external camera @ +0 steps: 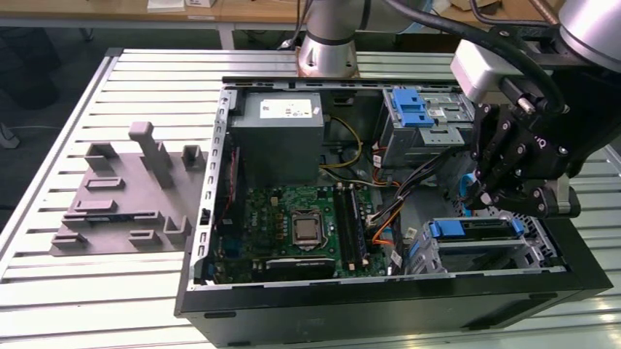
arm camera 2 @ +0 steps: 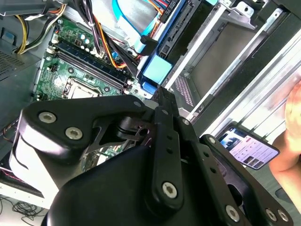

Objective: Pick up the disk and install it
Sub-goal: 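Insert the first disk wire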

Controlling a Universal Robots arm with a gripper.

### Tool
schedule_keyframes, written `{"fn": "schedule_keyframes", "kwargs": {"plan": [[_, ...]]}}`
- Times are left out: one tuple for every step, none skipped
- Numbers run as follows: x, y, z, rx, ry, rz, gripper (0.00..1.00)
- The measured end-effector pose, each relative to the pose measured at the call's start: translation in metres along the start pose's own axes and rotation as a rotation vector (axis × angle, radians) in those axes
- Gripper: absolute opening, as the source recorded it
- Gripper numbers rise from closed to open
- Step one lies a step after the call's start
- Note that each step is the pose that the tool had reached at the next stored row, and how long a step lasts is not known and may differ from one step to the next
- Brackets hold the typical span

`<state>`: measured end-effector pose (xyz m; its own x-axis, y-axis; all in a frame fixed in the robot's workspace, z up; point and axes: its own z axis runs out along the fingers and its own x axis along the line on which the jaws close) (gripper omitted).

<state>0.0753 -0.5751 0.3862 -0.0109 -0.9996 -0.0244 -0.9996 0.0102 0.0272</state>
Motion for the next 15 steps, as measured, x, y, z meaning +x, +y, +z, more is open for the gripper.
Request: {"fn": "schedule_keyframes", "kwargs": {"plan": [[0.0000, 0.0000, 0.0001, 0.0000, -0.0001, 0.000, 0.11], [0.0000, 0.0000, 0.0001, 0.0000, -0.0001, 0.000, 0.11], [0.0000, 0.0000, 0.0001, 0.0000, 0.0000, 0.000, 0.11], [0.0000, 0.0000, 0.0001, 0.0000, -0.0001, 0.000, 0.11], [0.0000, 0.0000, 0.0002, 0.0000, -0.0001, 0.000, 0.11], [0.0000, 0.0000, 0.0002, 0.0000, -0.0001, 0.000, 0.11], [0.0000, 0.0000, 0.0002, 0.0000, -0.0001, 0.000, 0.11], [0.0000, 0.0000, 0.0003, 0.0000, -0.0001, 0.000, 0.11], [0.0000, 0.0000, 0.0002, 0.0000, 0.0000, 0.000, 0.11], [0.0000, -0.0002, 0.0003, 0.0000, -0.0001, 0.000, 0.11], [0.0000, -0.0008, 0.0004, 0.0000, -0.0003, 0.000, 0.11], [0.0000, -0.0021, 0.0003, 0.0000, -0.0002, 0.000, 0.11], [0.0000, -0.0039, 0.0003, 0.0000, -0.0001, 0.000, 0.11], [-0.0001, -0.0060, 0.0003, 0.0000, -0.0001, 0.000, 0.11], [-0.0001, -0.0087, 0.0003, 0.0000, -0.0001, 0.000, 0.11]]}}
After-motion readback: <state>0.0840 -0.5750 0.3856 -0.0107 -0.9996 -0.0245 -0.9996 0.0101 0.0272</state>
